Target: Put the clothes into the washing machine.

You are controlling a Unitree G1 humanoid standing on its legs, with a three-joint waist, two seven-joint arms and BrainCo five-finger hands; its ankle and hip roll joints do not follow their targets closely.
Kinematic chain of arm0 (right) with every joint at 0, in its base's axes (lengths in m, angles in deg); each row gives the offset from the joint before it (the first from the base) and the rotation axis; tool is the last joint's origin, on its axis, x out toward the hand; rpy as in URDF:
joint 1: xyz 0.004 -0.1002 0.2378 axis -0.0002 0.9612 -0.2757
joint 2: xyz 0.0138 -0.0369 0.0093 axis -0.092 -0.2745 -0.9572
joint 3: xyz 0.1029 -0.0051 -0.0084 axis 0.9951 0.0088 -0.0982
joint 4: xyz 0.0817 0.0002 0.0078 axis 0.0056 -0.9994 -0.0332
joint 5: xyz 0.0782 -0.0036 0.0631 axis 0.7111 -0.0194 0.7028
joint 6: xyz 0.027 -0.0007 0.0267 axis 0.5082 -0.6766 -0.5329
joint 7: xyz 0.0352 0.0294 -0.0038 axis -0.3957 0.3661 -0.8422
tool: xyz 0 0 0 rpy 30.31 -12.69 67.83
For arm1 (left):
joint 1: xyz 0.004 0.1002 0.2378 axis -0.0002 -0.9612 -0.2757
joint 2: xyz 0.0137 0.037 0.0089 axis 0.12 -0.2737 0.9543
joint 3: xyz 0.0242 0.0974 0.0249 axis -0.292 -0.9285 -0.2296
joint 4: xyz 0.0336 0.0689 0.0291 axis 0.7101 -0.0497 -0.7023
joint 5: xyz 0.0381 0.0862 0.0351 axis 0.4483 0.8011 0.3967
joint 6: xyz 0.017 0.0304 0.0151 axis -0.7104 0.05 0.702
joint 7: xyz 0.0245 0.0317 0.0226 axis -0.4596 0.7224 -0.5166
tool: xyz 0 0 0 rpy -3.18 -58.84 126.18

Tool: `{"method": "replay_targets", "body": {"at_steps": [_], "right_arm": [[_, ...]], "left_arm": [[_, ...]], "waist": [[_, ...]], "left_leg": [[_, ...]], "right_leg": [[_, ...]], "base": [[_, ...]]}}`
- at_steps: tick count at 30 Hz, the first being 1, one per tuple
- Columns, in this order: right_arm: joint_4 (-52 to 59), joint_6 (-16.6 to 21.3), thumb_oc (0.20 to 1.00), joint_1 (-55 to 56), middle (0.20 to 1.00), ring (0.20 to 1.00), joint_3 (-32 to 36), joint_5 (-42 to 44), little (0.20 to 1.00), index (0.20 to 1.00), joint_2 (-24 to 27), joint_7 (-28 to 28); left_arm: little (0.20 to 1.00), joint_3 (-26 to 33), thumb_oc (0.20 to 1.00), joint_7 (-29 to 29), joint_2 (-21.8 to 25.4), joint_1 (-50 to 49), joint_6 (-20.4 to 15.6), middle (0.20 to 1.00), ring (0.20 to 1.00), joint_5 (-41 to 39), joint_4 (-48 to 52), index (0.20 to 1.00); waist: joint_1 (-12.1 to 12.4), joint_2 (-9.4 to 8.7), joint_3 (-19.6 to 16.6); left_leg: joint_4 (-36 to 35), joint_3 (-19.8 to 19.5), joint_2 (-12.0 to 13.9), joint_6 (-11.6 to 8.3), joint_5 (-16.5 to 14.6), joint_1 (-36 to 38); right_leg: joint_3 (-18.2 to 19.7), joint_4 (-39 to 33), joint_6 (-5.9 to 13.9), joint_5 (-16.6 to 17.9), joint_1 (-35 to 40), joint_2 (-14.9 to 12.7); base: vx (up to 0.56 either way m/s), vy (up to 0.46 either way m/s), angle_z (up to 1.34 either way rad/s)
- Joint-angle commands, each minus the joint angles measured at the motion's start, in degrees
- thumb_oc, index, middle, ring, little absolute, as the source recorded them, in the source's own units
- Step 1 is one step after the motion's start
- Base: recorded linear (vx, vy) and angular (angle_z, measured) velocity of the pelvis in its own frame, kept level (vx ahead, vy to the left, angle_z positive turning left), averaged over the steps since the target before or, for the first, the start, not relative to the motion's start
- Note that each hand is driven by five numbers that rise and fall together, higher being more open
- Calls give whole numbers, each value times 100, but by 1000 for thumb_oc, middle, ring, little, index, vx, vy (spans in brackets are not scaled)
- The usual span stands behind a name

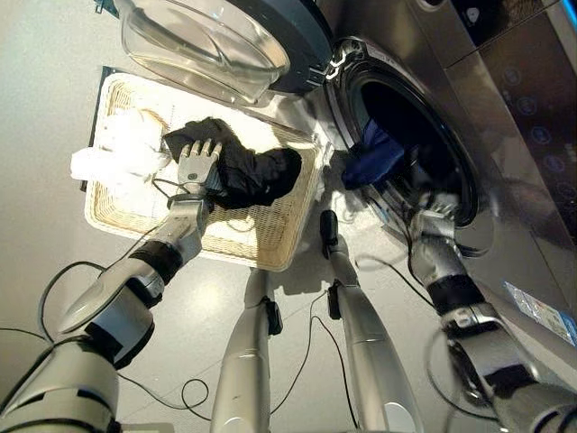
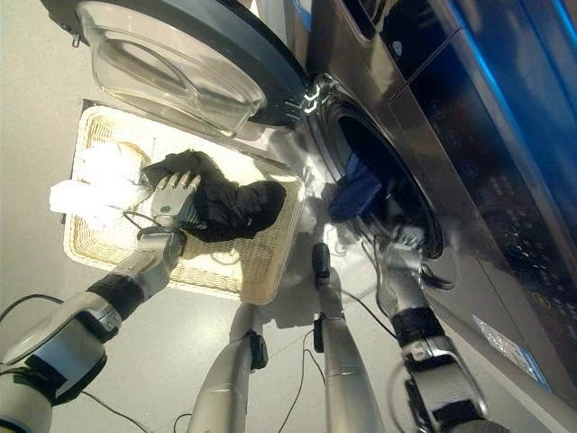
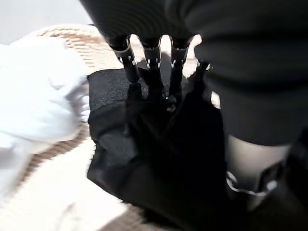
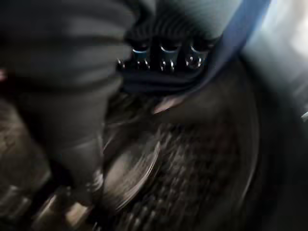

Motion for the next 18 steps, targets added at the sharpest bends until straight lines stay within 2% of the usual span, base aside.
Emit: {"method": "replay_targets", "body": {"at_steps": [1,2,3,4,5,6,7,9,10,11,12,13,14,15,16,18], "right_arm": [[184,2487,1000,-557,1000,1000,750,-297,1000,1000,741,692],[0,2751,1000,-769,1000,1000,890,-1111,1000,1000,897,1482],[-304,3192,1000,-1082,1000,1000,999,-2475,1000,1000,1291,2654],[-495,3131,1000,-1131,1000,1000,1070,-3270,1000,1000,1495,3224],[-515,3051,1000,-1231,1000,1000,1130,-4378,1000,1000,1697,4145],[-515,3051,1000,-1231,1000,1000,1130,-4378,1000,1000,1697,4145],[-244,1909,1000,-1273,1000,1000,957,-6566,1000,1000,2084,6658],[-273,1806,1000,-1193,1000,1000,900,-6455,1000,1000,2109,6773],[-402,1664,1000,-1040,1000,1000,842,-5236,1000,1000,2045,6096],[-402,1664,1000,-1040,1000,1000,842,-5236,1000,1000,2045,6096],[-904,1145,1000,-814,1000,1000,750,-3269,1000,1000,1952,4357],[-904,1145,1000,-814,1000,1000,750,-3269,1000,1000,1952,4357],[-895,963,1000,-720,1000,1000,577,-2933,1000,1000,1742,3983],[-864,930,1000,-698,1000,1000,540,-2936,1000,1000,1661,3949],[-786,855,1000,-641,1000,1000,459,-2939,1000,1000,1522,3916],[-608,643,1000,-505,1000,1000,313,-2892,1000,1000,1279,3814]], "left_arm": [[1000,-125,1000,727,280,189,426,1000,1000,453,-28,1000],[1000,-280,1000,908,304,263,535,1000,1000,421,32,1000],[1000,-532,1000,1155,375,381,666,1000,1000,373,158,1000],[1000,-627,1000,1269,414,381,706,1000,1000,385,215,1000],[1000,-682,1000,1342,455,426,735,1000,1000,412,285,1000],[1000,-682,1000,1342,455,426,735,1000,1000,412,285,1000],[1000,-762,1000,1583,528,466,701,1000,1000,597,461,1000],[1000,-785,1000,1630,558,475,674,1000,1000,638,493,1000],[1000,-862,1000,1674,618,531,645,1000,1000,680,557,1000],[1000,-862,1000,1674,618,531,645,1000,1000,680,557,1000],[1000,-1049,1000,1571,643,699,623,1000,1000,700,575,1000],[1000,-1049,1000,1571,643,699,623,1000,1000,700,575,1000],[570,-1079,570,1328,526,808,566,570,570,469,493,570],[416,-1072,416,1302,481,834,520,416,416,385,453,416],[200,-1072,200,1270,391,880,438,200,200,229,395,200],[200,-1011,200,1221,183,912,273,200,200,86,259,200]], "waist": [[85,-199,-99],[90,-158,-99],[78,-109,-99],[63,-83,-99],[57,-69,-99],[57,-69,-99],[31,18,-99],[25,37,-99],[6,81,-99],[6,81,-99],[-16,99,-99],[-16,99,-99],[-41,77,-99],[-50,67,-99],[-68,43,-99],[-89,-38,-99]], "left_leg": [[494,-44,-260,-352,-623,-44],[450,-53,-266,-351,-628,-29],[415,-50,-278,-344,-617,-54],[408,-64,-281,-352,-661,-12],[411,-55,-296,-349,-606,-92],[411,-55,-296,-349,-606,-92],[455,-59,-326,-335,-597,-207],[463,-54,-336,-330,-595,-230],[462,-40,-347,-318,-586,-255],[462,-40,-347,-318,-586,-255],[455,-20,-364,-310,-544,-294],[455,-20,-364,-310,-544,-294],[455,27,-349,-317,-523,-342],[446,39,-338,-321,-512,-351],[418,71,-310,-327,-494,-366],[282,110,-262,-334,-430,-388]], "right_leg": [[-125,-524,528,505,133,27],[-123,-567,540,525,138,18],[-104,-610,539,559,102,13],[-98,-617,551,523,147,23],[-90,-621,545,580,68,14],[-90,-621,545,580,68,14],[-41,-607,574,623,-62,5],[-39,-610,581,634,-86,-5],[-29,-627,589,654,-106,-19],[-29,-627,589,654,-106,-19],[-29,-639,575,690,-136,-30],[-29,-639,575,690,-136,-30],[-33,-654,568,717,-186,-44],[-37,-657,569,719,-195,-44],[-44,-662,569,723,-215,-43],[-17,-701,559,732,-250,-14]], "base": [[0,0,0],[-2,34,2],[15,44,3],[-14,38,5],[-6,22,4],[-32,34,2],[0,0,0],[-1,22,-3],[5,13,-5],[-5,5,-5],[0,0,0],[-11,12,4],[-5,23,7],[-2,40,6],[5,44,-4],[4,52,-10]]}}
